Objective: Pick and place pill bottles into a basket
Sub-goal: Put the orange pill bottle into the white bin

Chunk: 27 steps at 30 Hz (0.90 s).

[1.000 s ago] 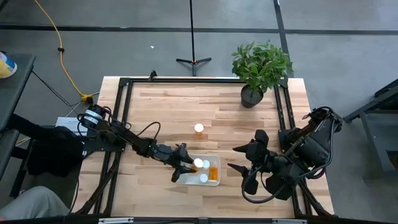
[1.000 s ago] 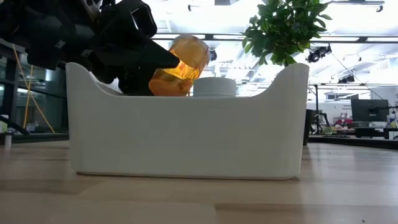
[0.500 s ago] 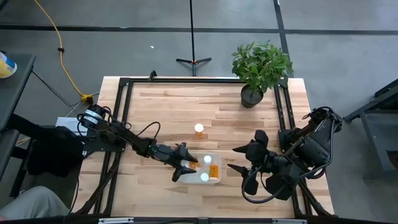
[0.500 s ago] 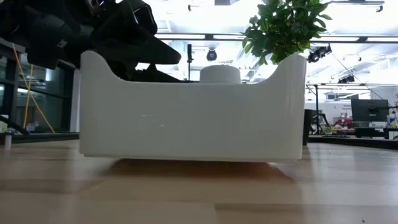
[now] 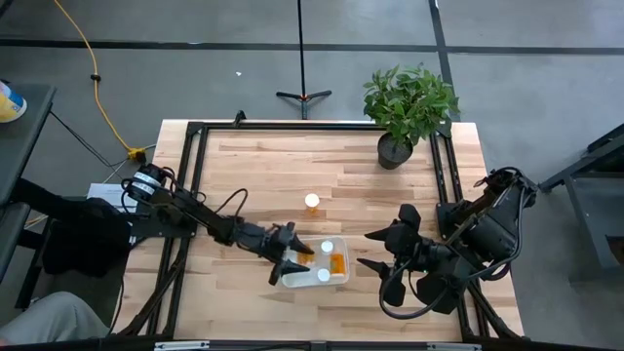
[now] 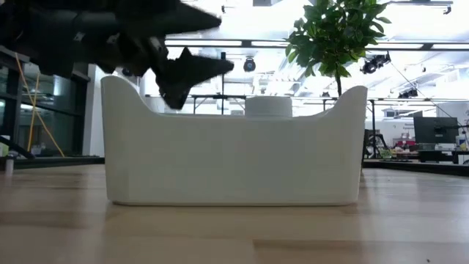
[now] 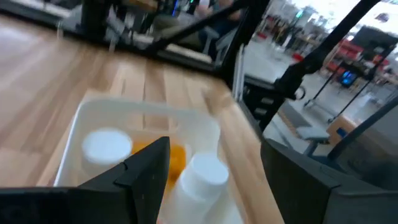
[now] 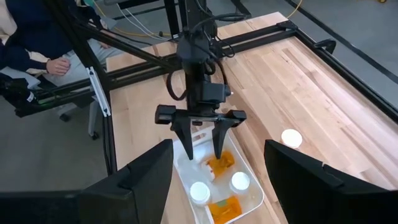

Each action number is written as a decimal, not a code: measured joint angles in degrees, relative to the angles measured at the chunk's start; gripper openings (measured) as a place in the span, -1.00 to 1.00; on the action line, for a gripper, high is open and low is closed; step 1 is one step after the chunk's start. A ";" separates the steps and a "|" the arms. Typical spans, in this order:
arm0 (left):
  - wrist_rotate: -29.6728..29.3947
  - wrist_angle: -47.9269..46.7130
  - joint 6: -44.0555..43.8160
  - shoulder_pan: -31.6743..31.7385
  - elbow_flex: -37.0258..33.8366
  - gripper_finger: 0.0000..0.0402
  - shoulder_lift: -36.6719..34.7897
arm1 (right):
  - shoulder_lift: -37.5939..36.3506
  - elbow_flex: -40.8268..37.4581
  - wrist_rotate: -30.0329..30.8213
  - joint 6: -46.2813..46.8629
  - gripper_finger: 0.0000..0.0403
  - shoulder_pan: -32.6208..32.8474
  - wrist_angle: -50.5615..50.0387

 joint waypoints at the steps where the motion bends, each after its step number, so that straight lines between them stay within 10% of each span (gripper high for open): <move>1: 0.32 1.07 0.30 0.02 0.00 0.43 0.00 | 0.00 0.00 0.00 -0.07 0.20 0.00 -0.02; 10: -3.18 -0.48 9.12 0.04 0.02 0.43 -7.61 | 0.00 0.00 0.01 -0.74 0.20 0.00 -0.02; 27: -16.38 -48.07 10.20 0.07 0.04 0.43 -37.31 | -0.74 -0.04 1.97 -3.37 0.20 -0.31 -1.25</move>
